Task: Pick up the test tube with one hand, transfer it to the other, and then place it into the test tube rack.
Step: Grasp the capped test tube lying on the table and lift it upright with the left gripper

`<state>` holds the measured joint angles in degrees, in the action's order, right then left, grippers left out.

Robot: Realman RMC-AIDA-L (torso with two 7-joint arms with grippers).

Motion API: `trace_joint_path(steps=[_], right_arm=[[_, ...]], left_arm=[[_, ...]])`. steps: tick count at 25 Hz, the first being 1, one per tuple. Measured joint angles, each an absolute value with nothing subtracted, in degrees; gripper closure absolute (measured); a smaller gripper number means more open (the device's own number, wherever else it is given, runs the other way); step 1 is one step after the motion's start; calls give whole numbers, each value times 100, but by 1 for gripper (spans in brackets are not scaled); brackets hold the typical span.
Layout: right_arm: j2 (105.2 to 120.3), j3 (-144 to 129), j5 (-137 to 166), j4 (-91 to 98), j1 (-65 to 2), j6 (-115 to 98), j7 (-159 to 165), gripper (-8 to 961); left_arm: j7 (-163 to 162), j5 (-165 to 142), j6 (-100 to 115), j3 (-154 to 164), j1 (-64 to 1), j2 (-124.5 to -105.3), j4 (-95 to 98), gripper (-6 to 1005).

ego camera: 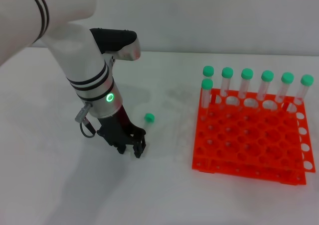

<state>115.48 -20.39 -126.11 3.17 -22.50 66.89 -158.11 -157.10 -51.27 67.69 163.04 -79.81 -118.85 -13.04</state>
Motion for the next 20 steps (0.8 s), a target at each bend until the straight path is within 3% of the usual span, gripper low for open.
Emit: trace_joint_path(steps=[7,20], right_arm=[[11549,-2039,-12612,316,-2250,6696,-15811,201],[11558,-2039,-12612,317,-2241,6698,-15802,217]], left_arm=[[-15710,-5134,6682,16303,-7962,-11892,-1214,637],[-15635,-5092,6317,16303,-8070,-11844,-1317,804]])
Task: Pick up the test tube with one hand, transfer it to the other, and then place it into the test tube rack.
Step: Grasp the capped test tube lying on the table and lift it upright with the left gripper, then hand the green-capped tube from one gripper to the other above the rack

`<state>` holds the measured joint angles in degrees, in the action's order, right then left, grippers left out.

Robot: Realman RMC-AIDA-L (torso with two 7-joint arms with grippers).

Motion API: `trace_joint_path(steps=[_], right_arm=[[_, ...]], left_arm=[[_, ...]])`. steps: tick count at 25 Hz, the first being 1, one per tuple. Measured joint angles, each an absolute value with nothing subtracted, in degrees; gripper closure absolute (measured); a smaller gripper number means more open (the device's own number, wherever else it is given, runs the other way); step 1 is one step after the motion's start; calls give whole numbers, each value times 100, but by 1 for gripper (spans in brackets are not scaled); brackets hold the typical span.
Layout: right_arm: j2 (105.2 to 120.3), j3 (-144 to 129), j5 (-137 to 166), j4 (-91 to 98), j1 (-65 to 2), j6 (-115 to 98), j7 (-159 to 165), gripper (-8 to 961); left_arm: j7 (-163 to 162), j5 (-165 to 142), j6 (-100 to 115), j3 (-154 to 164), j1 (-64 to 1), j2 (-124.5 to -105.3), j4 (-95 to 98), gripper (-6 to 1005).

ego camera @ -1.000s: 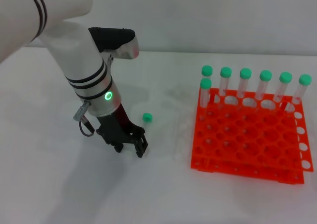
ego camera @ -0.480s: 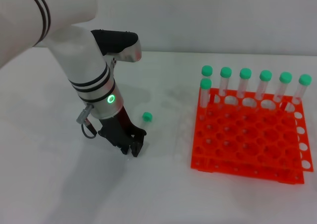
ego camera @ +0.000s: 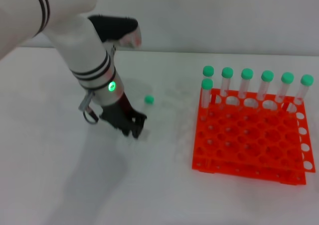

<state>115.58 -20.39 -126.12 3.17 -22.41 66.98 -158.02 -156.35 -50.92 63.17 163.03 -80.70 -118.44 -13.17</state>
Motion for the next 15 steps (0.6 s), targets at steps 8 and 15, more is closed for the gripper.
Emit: trace_joint_path(steps=[8,15], right_arm=[[11568,-2033,-12613,294,-2247,6707,-15802,227],[11563,-2003,-12630,210,-2281,6706,-15795,236]], left_arm=[[-15284,-4491,5107,16303,-8122,-11840,-1653,802],[-13404,-1933,3611,16295,-7464,-11879,-1603,801]])
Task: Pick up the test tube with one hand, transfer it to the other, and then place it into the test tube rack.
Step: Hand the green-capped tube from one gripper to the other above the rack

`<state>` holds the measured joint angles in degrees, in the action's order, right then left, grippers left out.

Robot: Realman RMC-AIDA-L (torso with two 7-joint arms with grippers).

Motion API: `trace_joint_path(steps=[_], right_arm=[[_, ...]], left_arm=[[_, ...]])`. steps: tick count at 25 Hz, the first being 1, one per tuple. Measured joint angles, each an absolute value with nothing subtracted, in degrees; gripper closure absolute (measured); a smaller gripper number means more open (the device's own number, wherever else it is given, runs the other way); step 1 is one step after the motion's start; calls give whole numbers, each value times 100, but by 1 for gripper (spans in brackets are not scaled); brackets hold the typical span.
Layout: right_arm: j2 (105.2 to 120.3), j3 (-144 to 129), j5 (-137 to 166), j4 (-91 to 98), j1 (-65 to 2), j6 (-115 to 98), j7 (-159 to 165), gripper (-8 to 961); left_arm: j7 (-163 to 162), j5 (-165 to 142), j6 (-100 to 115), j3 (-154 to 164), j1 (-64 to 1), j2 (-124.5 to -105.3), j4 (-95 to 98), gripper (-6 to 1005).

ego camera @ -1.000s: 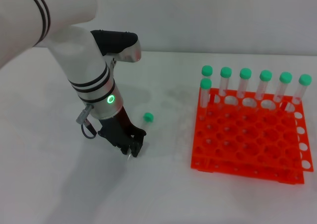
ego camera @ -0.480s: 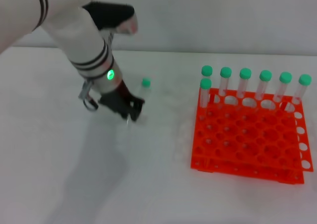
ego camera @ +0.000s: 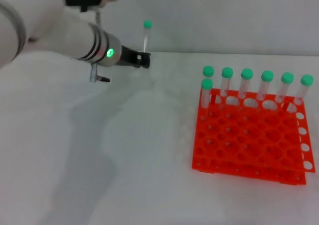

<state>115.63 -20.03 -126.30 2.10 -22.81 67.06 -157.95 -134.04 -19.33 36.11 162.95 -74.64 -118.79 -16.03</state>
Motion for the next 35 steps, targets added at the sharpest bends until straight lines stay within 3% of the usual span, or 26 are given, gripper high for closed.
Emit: trace_joint_path(steps=[7,13,17,24,32,35], right_arm=[[11568,-1988,-12643,153,-2297,6708,-15777,245],[11557,-1986,-12647,149,-2291,6708,-15494,252],[11536,-2040,-12615,204,-2266,6759,-15089,257],[11444,-3084,-12138,1251,-2045,6970,-13322,266],[11010,-3977,-11252,1785,-2058,8234,-12103,276],[10950,-4017,-10981,1929,-2106,8823,-11938,280]], left_arm=[[-9889,2549,3607,16294,-6243,-11892,-1261,799],[-6882,5650,5744,16285,-4972,-11901,-694,798],[-5655,6136,6877,16278,-4428,-11915,-106,797],[-4281,5366,7117,16285,-4323,-11972,1097,796],[-2781,4840,6561,16277,-4428,-12028,2143,794],[-2758,4758,6450,16277,-4491,-12035,2186,793]])
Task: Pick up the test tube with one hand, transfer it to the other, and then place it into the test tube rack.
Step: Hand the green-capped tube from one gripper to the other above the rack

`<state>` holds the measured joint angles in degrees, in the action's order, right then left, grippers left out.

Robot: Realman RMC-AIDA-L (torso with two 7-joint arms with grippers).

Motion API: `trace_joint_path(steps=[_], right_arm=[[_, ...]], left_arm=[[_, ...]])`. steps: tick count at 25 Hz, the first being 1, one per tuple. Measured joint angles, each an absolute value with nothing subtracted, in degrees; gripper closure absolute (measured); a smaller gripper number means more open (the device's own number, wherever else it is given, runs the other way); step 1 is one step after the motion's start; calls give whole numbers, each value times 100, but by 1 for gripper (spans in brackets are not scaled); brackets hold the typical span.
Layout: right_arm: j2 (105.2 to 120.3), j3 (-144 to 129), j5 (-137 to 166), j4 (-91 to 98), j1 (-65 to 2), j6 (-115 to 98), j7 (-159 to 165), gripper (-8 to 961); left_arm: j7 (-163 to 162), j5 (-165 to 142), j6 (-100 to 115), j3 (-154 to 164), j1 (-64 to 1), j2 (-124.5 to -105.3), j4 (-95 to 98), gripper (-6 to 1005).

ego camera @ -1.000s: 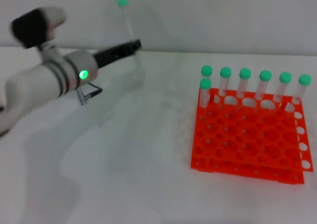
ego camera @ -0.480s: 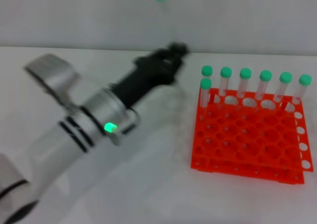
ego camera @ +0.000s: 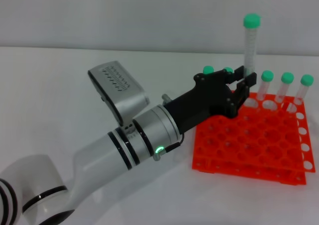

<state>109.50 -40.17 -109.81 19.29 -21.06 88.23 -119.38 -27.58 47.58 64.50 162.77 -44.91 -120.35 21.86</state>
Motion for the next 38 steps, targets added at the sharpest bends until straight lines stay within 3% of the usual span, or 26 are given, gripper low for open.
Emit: trace_joint_path(steps=[21,38], right_arm=[[10930,-4356,-9410,3105,-2907,9580,-10585,306],[10951,-4399,-9400,3099,-2956,9607,-10507,327]], left_arm=[[-2754,3873,5580,16274,-4910,-12030,2272,789],[-2706,3768,5410,16227,-4999,-12041,2345,786]])
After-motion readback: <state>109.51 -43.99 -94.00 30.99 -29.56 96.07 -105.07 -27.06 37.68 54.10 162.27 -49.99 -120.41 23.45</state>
